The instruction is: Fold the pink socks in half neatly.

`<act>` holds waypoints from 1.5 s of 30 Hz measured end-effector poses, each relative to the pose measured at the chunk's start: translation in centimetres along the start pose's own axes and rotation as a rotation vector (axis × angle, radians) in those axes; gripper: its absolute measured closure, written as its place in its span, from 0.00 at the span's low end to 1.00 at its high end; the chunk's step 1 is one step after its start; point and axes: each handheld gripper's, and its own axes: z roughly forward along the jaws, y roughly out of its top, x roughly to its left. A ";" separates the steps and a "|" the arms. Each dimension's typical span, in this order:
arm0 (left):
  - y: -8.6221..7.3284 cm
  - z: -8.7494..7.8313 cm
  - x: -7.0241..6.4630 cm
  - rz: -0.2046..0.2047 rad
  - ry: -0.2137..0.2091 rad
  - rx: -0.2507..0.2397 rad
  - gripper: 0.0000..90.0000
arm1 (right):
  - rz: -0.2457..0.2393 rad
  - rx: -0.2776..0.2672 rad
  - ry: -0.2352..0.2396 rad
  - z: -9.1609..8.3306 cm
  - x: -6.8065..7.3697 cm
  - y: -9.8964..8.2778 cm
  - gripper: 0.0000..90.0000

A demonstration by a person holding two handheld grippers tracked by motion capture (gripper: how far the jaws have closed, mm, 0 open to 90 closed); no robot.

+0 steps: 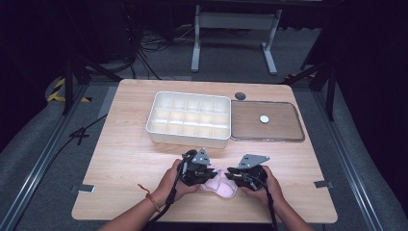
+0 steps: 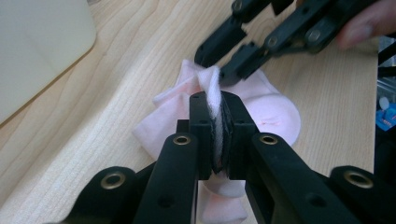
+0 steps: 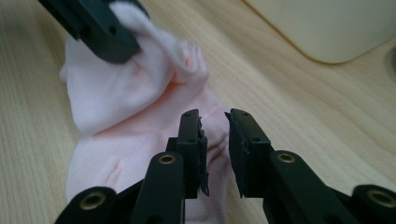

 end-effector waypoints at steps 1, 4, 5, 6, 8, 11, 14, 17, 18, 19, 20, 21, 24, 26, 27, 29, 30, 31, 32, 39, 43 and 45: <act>0.0 0.0 0.0 0.000 0.000 0.000 0.94 | 0.003 -0.006 -0.009 -0.3 -0.1 0.1 0.83; 0.1 -0.2 0.0 0.001 0.001 0.000 0.94 | 0.016 0.004 -0.017 -0.8 -0.4 0.1 0.83; 0.2 -0.3 0.1 0.004 0.000 0.005 0.94 | 0.017 0.021 -0.011 -0.7 -0.5 -0.1 0.83; 0.3 -0.2 0.0 0.001 0.002 0.003 0.94 | 0.015 0.038 -0.009 -0.5 -0.5 -0.2 0.84; 0.5 -0.2 -0.2 0.014 0.004 0.007 0.94 | 0.018 0.048 0.002 -0.2 -0.5 -0.3 0.85; 0.8 0.0 -0.4 0.023 0.002 0.012 0.94 | 0.023 0.049 0.010 0.0 -0.6 -0.2 0.88; 1.3 0.5 -0.7 0.035 -0.005 0.017 0.94 | 0.026 0.044 0.015 0.2 -0.6 -0.3 0.88; 1.6 1.0 -1.2 0.059 -0.003 0.035 0.93 | 0.024 0.041 0.015 0.2 -0.6 -0.3 0.88; 1.6 1.0 -1.2 0.059 -0.003 0.035 0.93 | 0.027 0.039 0.016 0.2 -0.6 -0.3 0.88; 1.6 1.2 -1.3 0.069 -0.003 0.036 0.93 | 0.027 0.039 0.016 0.2 -0.6 -0.3 0.88; 1.7 1.4 -1.4 0.071 -0.002 0.045 0.93 | 0.031 0.040 0.018 0.2 -0.6 -0.3 0.88; 1.7 1.6 -1.6 0.075 0.004 0.056 0.93 | 0.031 0.038 0.019 0.2 -0.6 -0.3 0.88; 1.8 2.4 -1.9 0.098 -0.006 0.088 0.93 | 0.032 0.038 0.019 0.2 -0.5 -0.3 0.88; 1.7 2.8 -2.2 0.095 -0.006 0.092 0.91 | 0.027 0.040 0.013 0.2 -0.6 -0.3 0.84; 1.8 2.9 -2.3 0.098 -0.006 0.096 0.87 | 0.027 0.043 0.002 0.1 -0.6 -0.3 0.82; 1.8 3.0 -2.5 0.091 -0.014 0.080 0.78 | 0.035 0.035 0.000 -0.1 -0.9 -0.2 0.82; 1.9 2.8 -2.5 0.094 -0.025 0.065 0.74 | 0.038 0.032 -0.001 -0.2 -0.9 -0.3 0.83; 2.1 2.5 -2.6 0.094 -0.022 0.055 0.65 | 0.038 0.029 -0.001 -0.3 -1.0 -0.3 0.83; 2.2 2.0 -2.7 0.097 -0.017 0.050 0.60 | 0.038 0.028 0.000 -0.3 -1.0 -0.3 0.84; 1.4 -2.5 -2.3 0.103 0.008 -0.052 0.53 | 0.023 0.035 0.003 -0.4 -0.9 -0.3 0.86; -0.5 -2.4 -2.1 0.109 0.006 -0.006 0.57 | 0.039 0.011 0.004 -1.1 -1.1 -0.1 0.87; -1.5 -1.6 -2.0 0.117 0.001 0.027 0.58 | 0.050 -0.006 0.009 -1.6 -1.2 0.0 0.87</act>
